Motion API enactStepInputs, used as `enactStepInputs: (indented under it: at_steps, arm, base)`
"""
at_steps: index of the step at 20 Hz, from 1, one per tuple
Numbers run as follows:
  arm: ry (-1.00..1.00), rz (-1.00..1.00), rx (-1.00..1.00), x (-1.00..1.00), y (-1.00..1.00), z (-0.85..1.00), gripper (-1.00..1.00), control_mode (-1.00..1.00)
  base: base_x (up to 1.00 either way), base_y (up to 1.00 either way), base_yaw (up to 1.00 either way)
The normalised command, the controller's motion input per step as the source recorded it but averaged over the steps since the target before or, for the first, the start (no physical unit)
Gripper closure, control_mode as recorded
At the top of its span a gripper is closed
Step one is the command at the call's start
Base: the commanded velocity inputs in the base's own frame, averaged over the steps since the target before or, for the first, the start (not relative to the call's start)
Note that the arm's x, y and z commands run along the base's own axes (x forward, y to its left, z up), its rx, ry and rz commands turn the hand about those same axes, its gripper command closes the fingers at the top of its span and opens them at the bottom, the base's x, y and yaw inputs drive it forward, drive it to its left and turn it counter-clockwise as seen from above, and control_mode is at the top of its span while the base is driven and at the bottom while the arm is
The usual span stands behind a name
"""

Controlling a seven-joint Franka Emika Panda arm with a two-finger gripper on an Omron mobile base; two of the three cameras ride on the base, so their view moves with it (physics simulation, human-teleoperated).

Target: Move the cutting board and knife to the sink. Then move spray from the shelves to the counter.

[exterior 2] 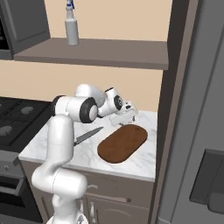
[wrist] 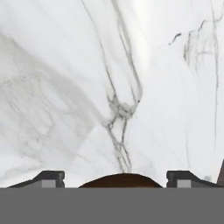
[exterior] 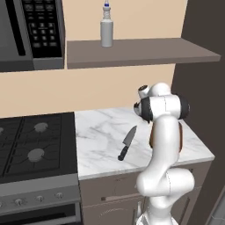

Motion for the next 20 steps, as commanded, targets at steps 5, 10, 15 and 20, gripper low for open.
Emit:
enactStepInputs:
  at_steps: [5, 10, 15, 20]
  arm:
    - [0.12, 0.07, 0.00, -1.00, -0.41, -0.45, -1.00, -1.00]
    - [0.13, 0.07, 0.00, -1.00, -0.42, -0.39, -1.00, -1.00]
    - [0.13, 0.07, 0.00, -1.00, -0.40, -0.38, -1.00, -1.00]
    - [0.11, 0.07, 0.00, -1.00, -0.28, -0.37, -1.00, -1.00]
  base:
    - [0.00, 0.00, 0.00]
    - [0.00, 0.00, 0.00]
    - [0.00, 0.00, 0.00]
    - [0.00, 0.00, 0.00]
